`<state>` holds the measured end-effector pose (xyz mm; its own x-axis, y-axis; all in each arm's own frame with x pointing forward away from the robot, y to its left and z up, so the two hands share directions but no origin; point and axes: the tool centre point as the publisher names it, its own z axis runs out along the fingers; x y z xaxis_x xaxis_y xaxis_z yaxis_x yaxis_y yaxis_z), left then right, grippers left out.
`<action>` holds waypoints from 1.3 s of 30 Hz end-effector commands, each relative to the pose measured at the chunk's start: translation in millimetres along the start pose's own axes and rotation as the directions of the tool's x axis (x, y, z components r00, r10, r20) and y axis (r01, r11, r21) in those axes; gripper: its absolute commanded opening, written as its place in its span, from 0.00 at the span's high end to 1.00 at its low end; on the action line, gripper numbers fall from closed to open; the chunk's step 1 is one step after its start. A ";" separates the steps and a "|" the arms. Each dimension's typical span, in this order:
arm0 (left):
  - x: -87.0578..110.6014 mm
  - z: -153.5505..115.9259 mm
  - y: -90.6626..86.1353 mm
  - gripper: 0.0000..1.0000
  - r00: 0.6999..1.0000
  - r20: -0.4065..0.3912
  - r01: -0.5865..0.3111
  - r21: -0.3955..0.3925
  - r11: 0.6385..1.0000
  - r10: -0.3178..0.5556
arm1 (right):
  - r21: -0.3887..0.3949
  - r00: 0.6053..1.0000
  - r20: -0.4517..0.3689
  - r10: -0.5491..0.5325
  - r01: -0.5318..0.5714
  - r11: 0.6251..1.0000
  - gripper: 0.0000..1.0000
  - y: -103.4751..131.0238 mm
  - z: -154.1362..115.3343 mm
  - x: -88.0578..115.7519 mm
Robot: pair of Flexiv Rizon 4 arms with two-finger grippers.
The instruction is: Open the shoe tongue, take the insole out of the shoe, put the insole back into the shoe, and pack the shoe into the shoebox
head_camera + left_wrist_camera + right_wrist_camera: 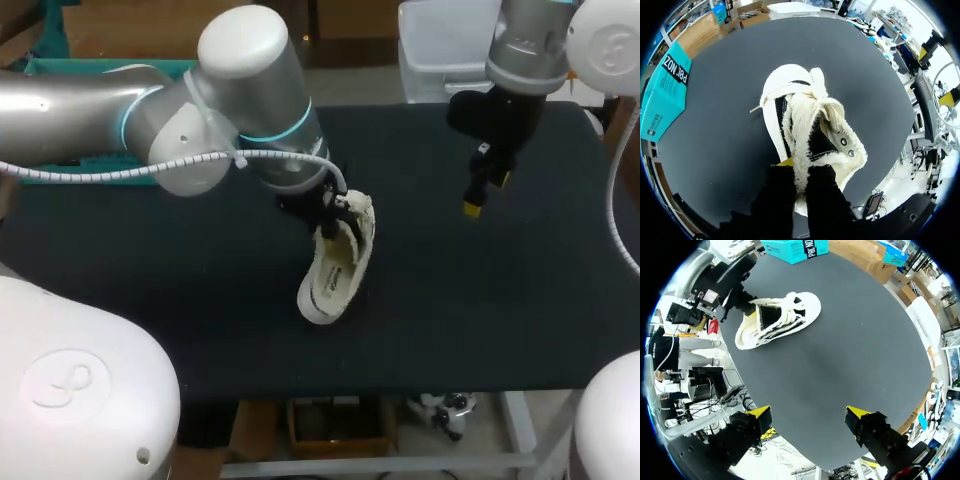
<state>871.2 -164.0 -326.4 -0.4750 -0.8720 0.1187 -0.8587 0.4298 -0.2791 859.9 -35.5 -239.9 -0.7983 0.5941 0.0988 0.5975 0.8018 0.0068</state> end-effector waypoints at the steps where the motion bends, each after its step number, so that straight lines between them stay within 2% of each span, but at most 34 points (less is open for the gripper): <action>1: -19.2 -20.7 -5.2 1.00 0.990 -0.086 -0.110 0.013 0.994 0.111 | 0.000 1.000 0.000 -0.001 0.001 1.000 0.00 -0.6 -0.1 -0.1; 5: -40.6 -46.3 -22.4 1.00 0.966 -0.112 -0.232 0.034 0.972 0.234 | 0.000 1.000 0.000 -0.001 0.001 1.000 0.00 -0.6 -0.1 -0.1; 8: -51.8 -63.9 -34.9 1.00 0.946 -0.100 -0.304 0.059 0.951 0.309 | 0.000 1.000 0.000 -0.001 0.001 1.000 0.00 -0.6 -0.1 -0.1; 12: -65.6 -86.5 -53.5 1.00 0.899 -0.081 -0.425 0.077 0.902 0.431 | 0.000 1.000 0.000 -0.001 0.001 1.000 0.00 -0.6 -0.1 -0.1; 16: -79.0 -105.4 -67.3 1.00 0.833 -0.067 -0.546 0.069 0.835 0.550 | 0.000 1.000 0.000 -0.001 0.001 1.000 0.00 -0.6 -0.1 -0.1; 20: -92.1 -125.3 -75.6 1.00 0.765 -0.017 -0.642 0.061 0.764 0.644 | 0.000 1.000 0.000 -0.001 0.001 1.000 0.00 -0.6 -0.1 -0.1; 23: -104.9 -141.4 -80.3 1.00 0.730 -0.005 -0.681 0.077 0.728 0.683 | 0.000 1.000 0.000 -0.001 0.001 1.000 0.00 -0.6 -0.1 -0.1; 25: -111.0 -148.7 -76.4 1.00 0.714 0.018 -0.699 0.075 0.711 0.700 | 0.000 1.000 0.000 -0.001 0.001 1.000 0.00 -0.6 -0.1 -0.1; 33: -154.0 -173.9 -72.6 1.00 0.694 0.068 -0.720 0.067 0.691 0.717 | 0.000 1.000 0.000 -0.001 0.001 1.000 0.00 -0.6 -0.1 -0.1; 39: -193.8 -194.3 -82.2 1.00 0.672 0.074 -0.741 0.071 0.668 0.737 | 0.000 1.000 0.000 -0.001 0.001 1.000 0.00 -0.6 -0.1 -0.1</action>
<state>993.6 -0.1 -154.2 -0.9294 -0.3010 -0.2135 -0.2217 0.9179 -0.3292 860.0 -35.5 -239.9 -0.7982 0.5942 0.0989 0.5976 0.8018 0.0066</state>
